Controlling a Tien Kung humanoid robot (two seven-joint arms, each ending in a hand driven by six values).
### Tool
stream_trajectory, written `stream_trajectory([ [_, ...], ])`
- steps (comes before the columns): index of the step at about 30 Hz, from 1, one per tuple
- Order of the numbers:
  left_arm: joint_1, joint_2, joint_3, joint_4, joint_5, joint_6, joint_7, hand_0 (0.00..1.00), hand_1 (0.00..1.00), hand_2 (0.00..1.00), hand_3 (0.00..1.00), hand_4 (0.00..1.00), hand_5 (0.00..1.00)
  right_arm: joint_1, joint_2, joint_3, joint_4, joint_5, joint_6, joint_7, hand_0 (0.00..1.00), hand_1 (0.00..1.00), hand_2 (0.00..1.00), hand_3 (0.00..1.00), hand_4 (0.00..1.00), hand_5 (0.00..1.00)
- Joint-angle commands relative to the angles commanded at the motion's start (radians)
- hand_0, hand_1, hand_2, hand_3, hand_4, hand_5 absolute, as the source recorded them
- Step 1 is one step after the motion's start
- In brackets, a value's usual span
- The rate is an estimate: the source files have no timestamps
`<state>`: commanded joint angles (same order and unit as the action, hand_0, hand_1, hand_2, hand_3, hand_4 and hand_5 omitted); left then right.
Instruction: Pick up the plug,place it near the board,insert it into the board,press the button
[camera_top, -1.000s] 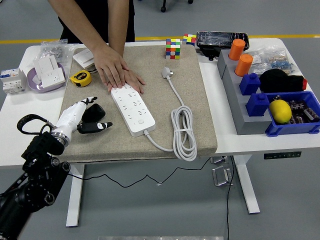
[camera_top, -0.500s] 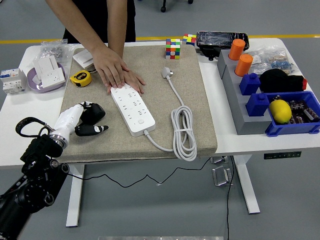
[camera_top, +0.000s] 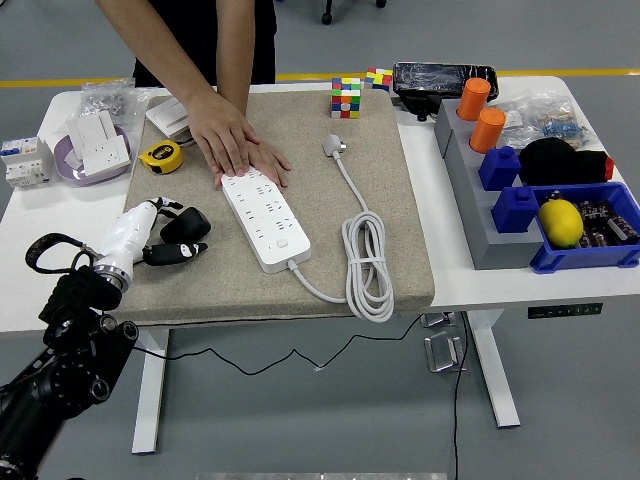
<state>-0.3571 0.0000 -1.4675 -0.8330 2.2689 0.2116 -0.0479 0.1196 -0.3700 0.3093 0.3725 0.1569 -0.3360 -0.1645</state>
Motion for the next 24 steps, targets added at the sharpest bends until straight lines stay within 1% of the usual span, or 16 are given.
stream_trajectory([
  [1, -0.001, 0.0, -0.001, 0.002, 0.0, 0.005, 0.0, 0.804, 0.807, 0.681, 0.644, 0.928, 0.342, 0.0, 0.0, 0.001, 0.0, 0.0, 0.0, 0.0, 0.792, 0.755, 0.745, 0.763, 0.998, 0.998],
  [2, -0.003, 0.0, -0.001, 0.003, 0.0, 0.009, 0.001, 0.774, 0.74, 0.581, 0.539, 0.876, 0.331, 0.001, 0.0, 0.001, 0.0, 0.0, 0.0, 0.0, 0.792, 0.755, 0.745, 0.763, 0.998, 0.998],
  [7, -0.007, 0.0, -0.005, 0.015, 0.0, 0.018, 0.004, 0.774, 0.74, 0.581, 0.539, 0.876, 0.331, 0.002, 0.0, 0.002, 0.0, 0.0, 0.0, 0.0, 0.792, 0.755, 0.745, 0.763, 0.998, 0.998],
  [8, -0.007, 0.0, -0.006, 0.017, 0.0, 0.02, 0.005, 0.73, 0.655, 0.453, 0.441, 0.656, 0.297, 0.002, 0.0, 0.003, -0.001, 0.0, 0.0, 0.0, 0.792, 0.755, 0.745, 0.763, 0.998, 0.998],
  [13, -0.01, 0.0, -0.008, 0.025, 0.0, 0.027, 0.007, 0.73, 0.655, 0.453, 0.441, 0.656, 0.297, 0.003, 0.001, 0.003, -0.001, 0.0, 0.0, 0.001, 0.792, 0.755, 0.745, 0.763, 0.998, 0.998],
  [14, -0.011, 0.0, -0.01, 0.028, 0.0, 0.029, 0.007, 0.654, 0.531, 0.406, 0.396, 0.565, 0.28, 0.003, 0.001, 0.004, 0.0, 0.0, 0.0, 0.001, 0.793, 0.755, 0.745, 0.763, 0.998, 0.998],
  [19, -0.012, 0.0, -0.009, 0.025, 0.0, 0.036, 0.009, 0.654, 0.531, 0.406, 0.396, 0.565, 0.28, 0.005, 0.0, 0.005, -0.001, 0.001, 0.0, 0.001, 0.793, 0.755, 0.745, 0.763, 0.998, 0.998],
  [20, -0.011, 0.0, -0.008, 0.02, 0.0, 0.038, 0.009, 0.529, 0.368, 0.329, 0.357, 0.488, 0.235, 0.005, 0.0, 0.005, -0.001, 0.001, 0.0, 0.001, 0.793, 0.755, 0.745, 0.763, 0.998, 0.998],
  [24, -0.009, 0.0, -0.002, -0.006, 0.0, 0.041, 0.008, 0.529, 0.368, 0.329, 0.357, 0.488, 0.235, 0.005, 0.0, 0.006, -0.001, 0.001, -0.001, 0.001, 0.793, 0.755, 0.745, 0.763, 0.998, 0.998],
])
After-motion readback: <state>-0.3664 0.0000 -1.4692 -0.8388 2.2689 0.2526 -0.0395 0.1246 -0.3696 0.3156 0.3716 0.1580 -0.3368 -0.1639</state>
